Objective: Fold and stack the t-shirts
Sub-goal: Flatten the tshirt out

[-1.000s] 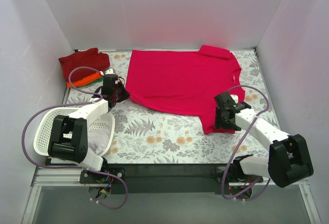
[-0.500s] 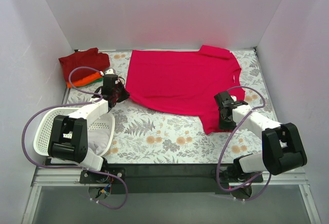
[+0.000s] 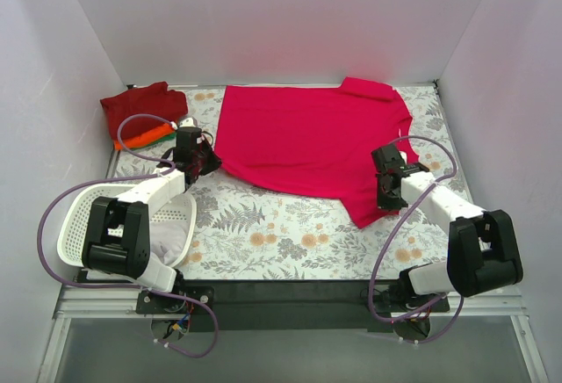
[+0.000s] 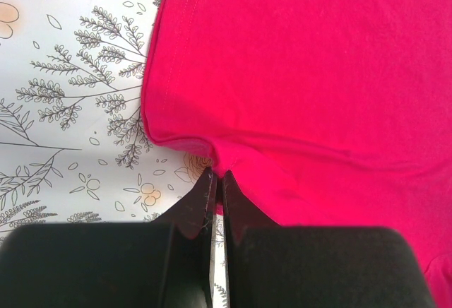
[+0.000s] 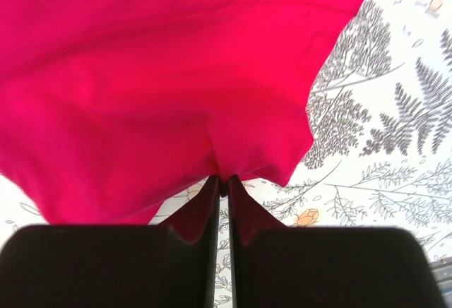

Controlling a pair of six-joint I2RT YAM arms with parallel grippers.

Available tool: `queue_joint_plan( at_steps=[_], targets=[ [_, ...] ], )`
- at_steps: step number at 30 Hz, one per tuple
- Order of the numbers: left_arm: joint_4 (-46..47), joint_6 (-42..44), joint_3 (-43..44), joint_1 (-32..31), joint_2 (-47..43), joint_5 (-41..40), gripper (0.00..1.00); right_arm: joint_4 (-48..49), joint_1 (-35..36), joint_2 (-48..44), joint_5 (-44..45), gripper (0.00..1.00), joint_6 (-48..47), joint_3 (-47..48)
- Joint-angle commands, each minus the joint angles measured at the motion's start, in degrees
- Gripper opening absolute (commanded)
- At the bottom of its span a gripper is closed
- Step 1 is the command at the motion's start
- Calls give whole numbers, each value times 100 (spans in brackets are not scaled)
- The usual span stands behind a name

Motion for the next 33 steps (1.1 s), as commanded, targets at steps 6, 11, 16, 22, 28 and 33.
queue_joint_plan(
  at_steps=[6,11,16,22,28,33],
  targets=[
    [8,69,64,26,7,-39,0,-128,-152,389,-185,1,-563,1286],
    [34,95,116,26,191,-91,0,-145,-302,1100,-589,1,-793,1815],
    [17,139,292,26,341,-294,0,-128,-363,1584,-721,1,-916,2280],
    [-10,130,424,26,359,-154,0,-145,-363,1814,-765,1,-977,2782],
    [-71,-28,126,17,-133,75,0,-172,-337,1384,-853,1,-899,2415],
    [-185,-177,-111,0,-773,14,0,-163,-162,453,-827,1,-714,1667]
  ],
)
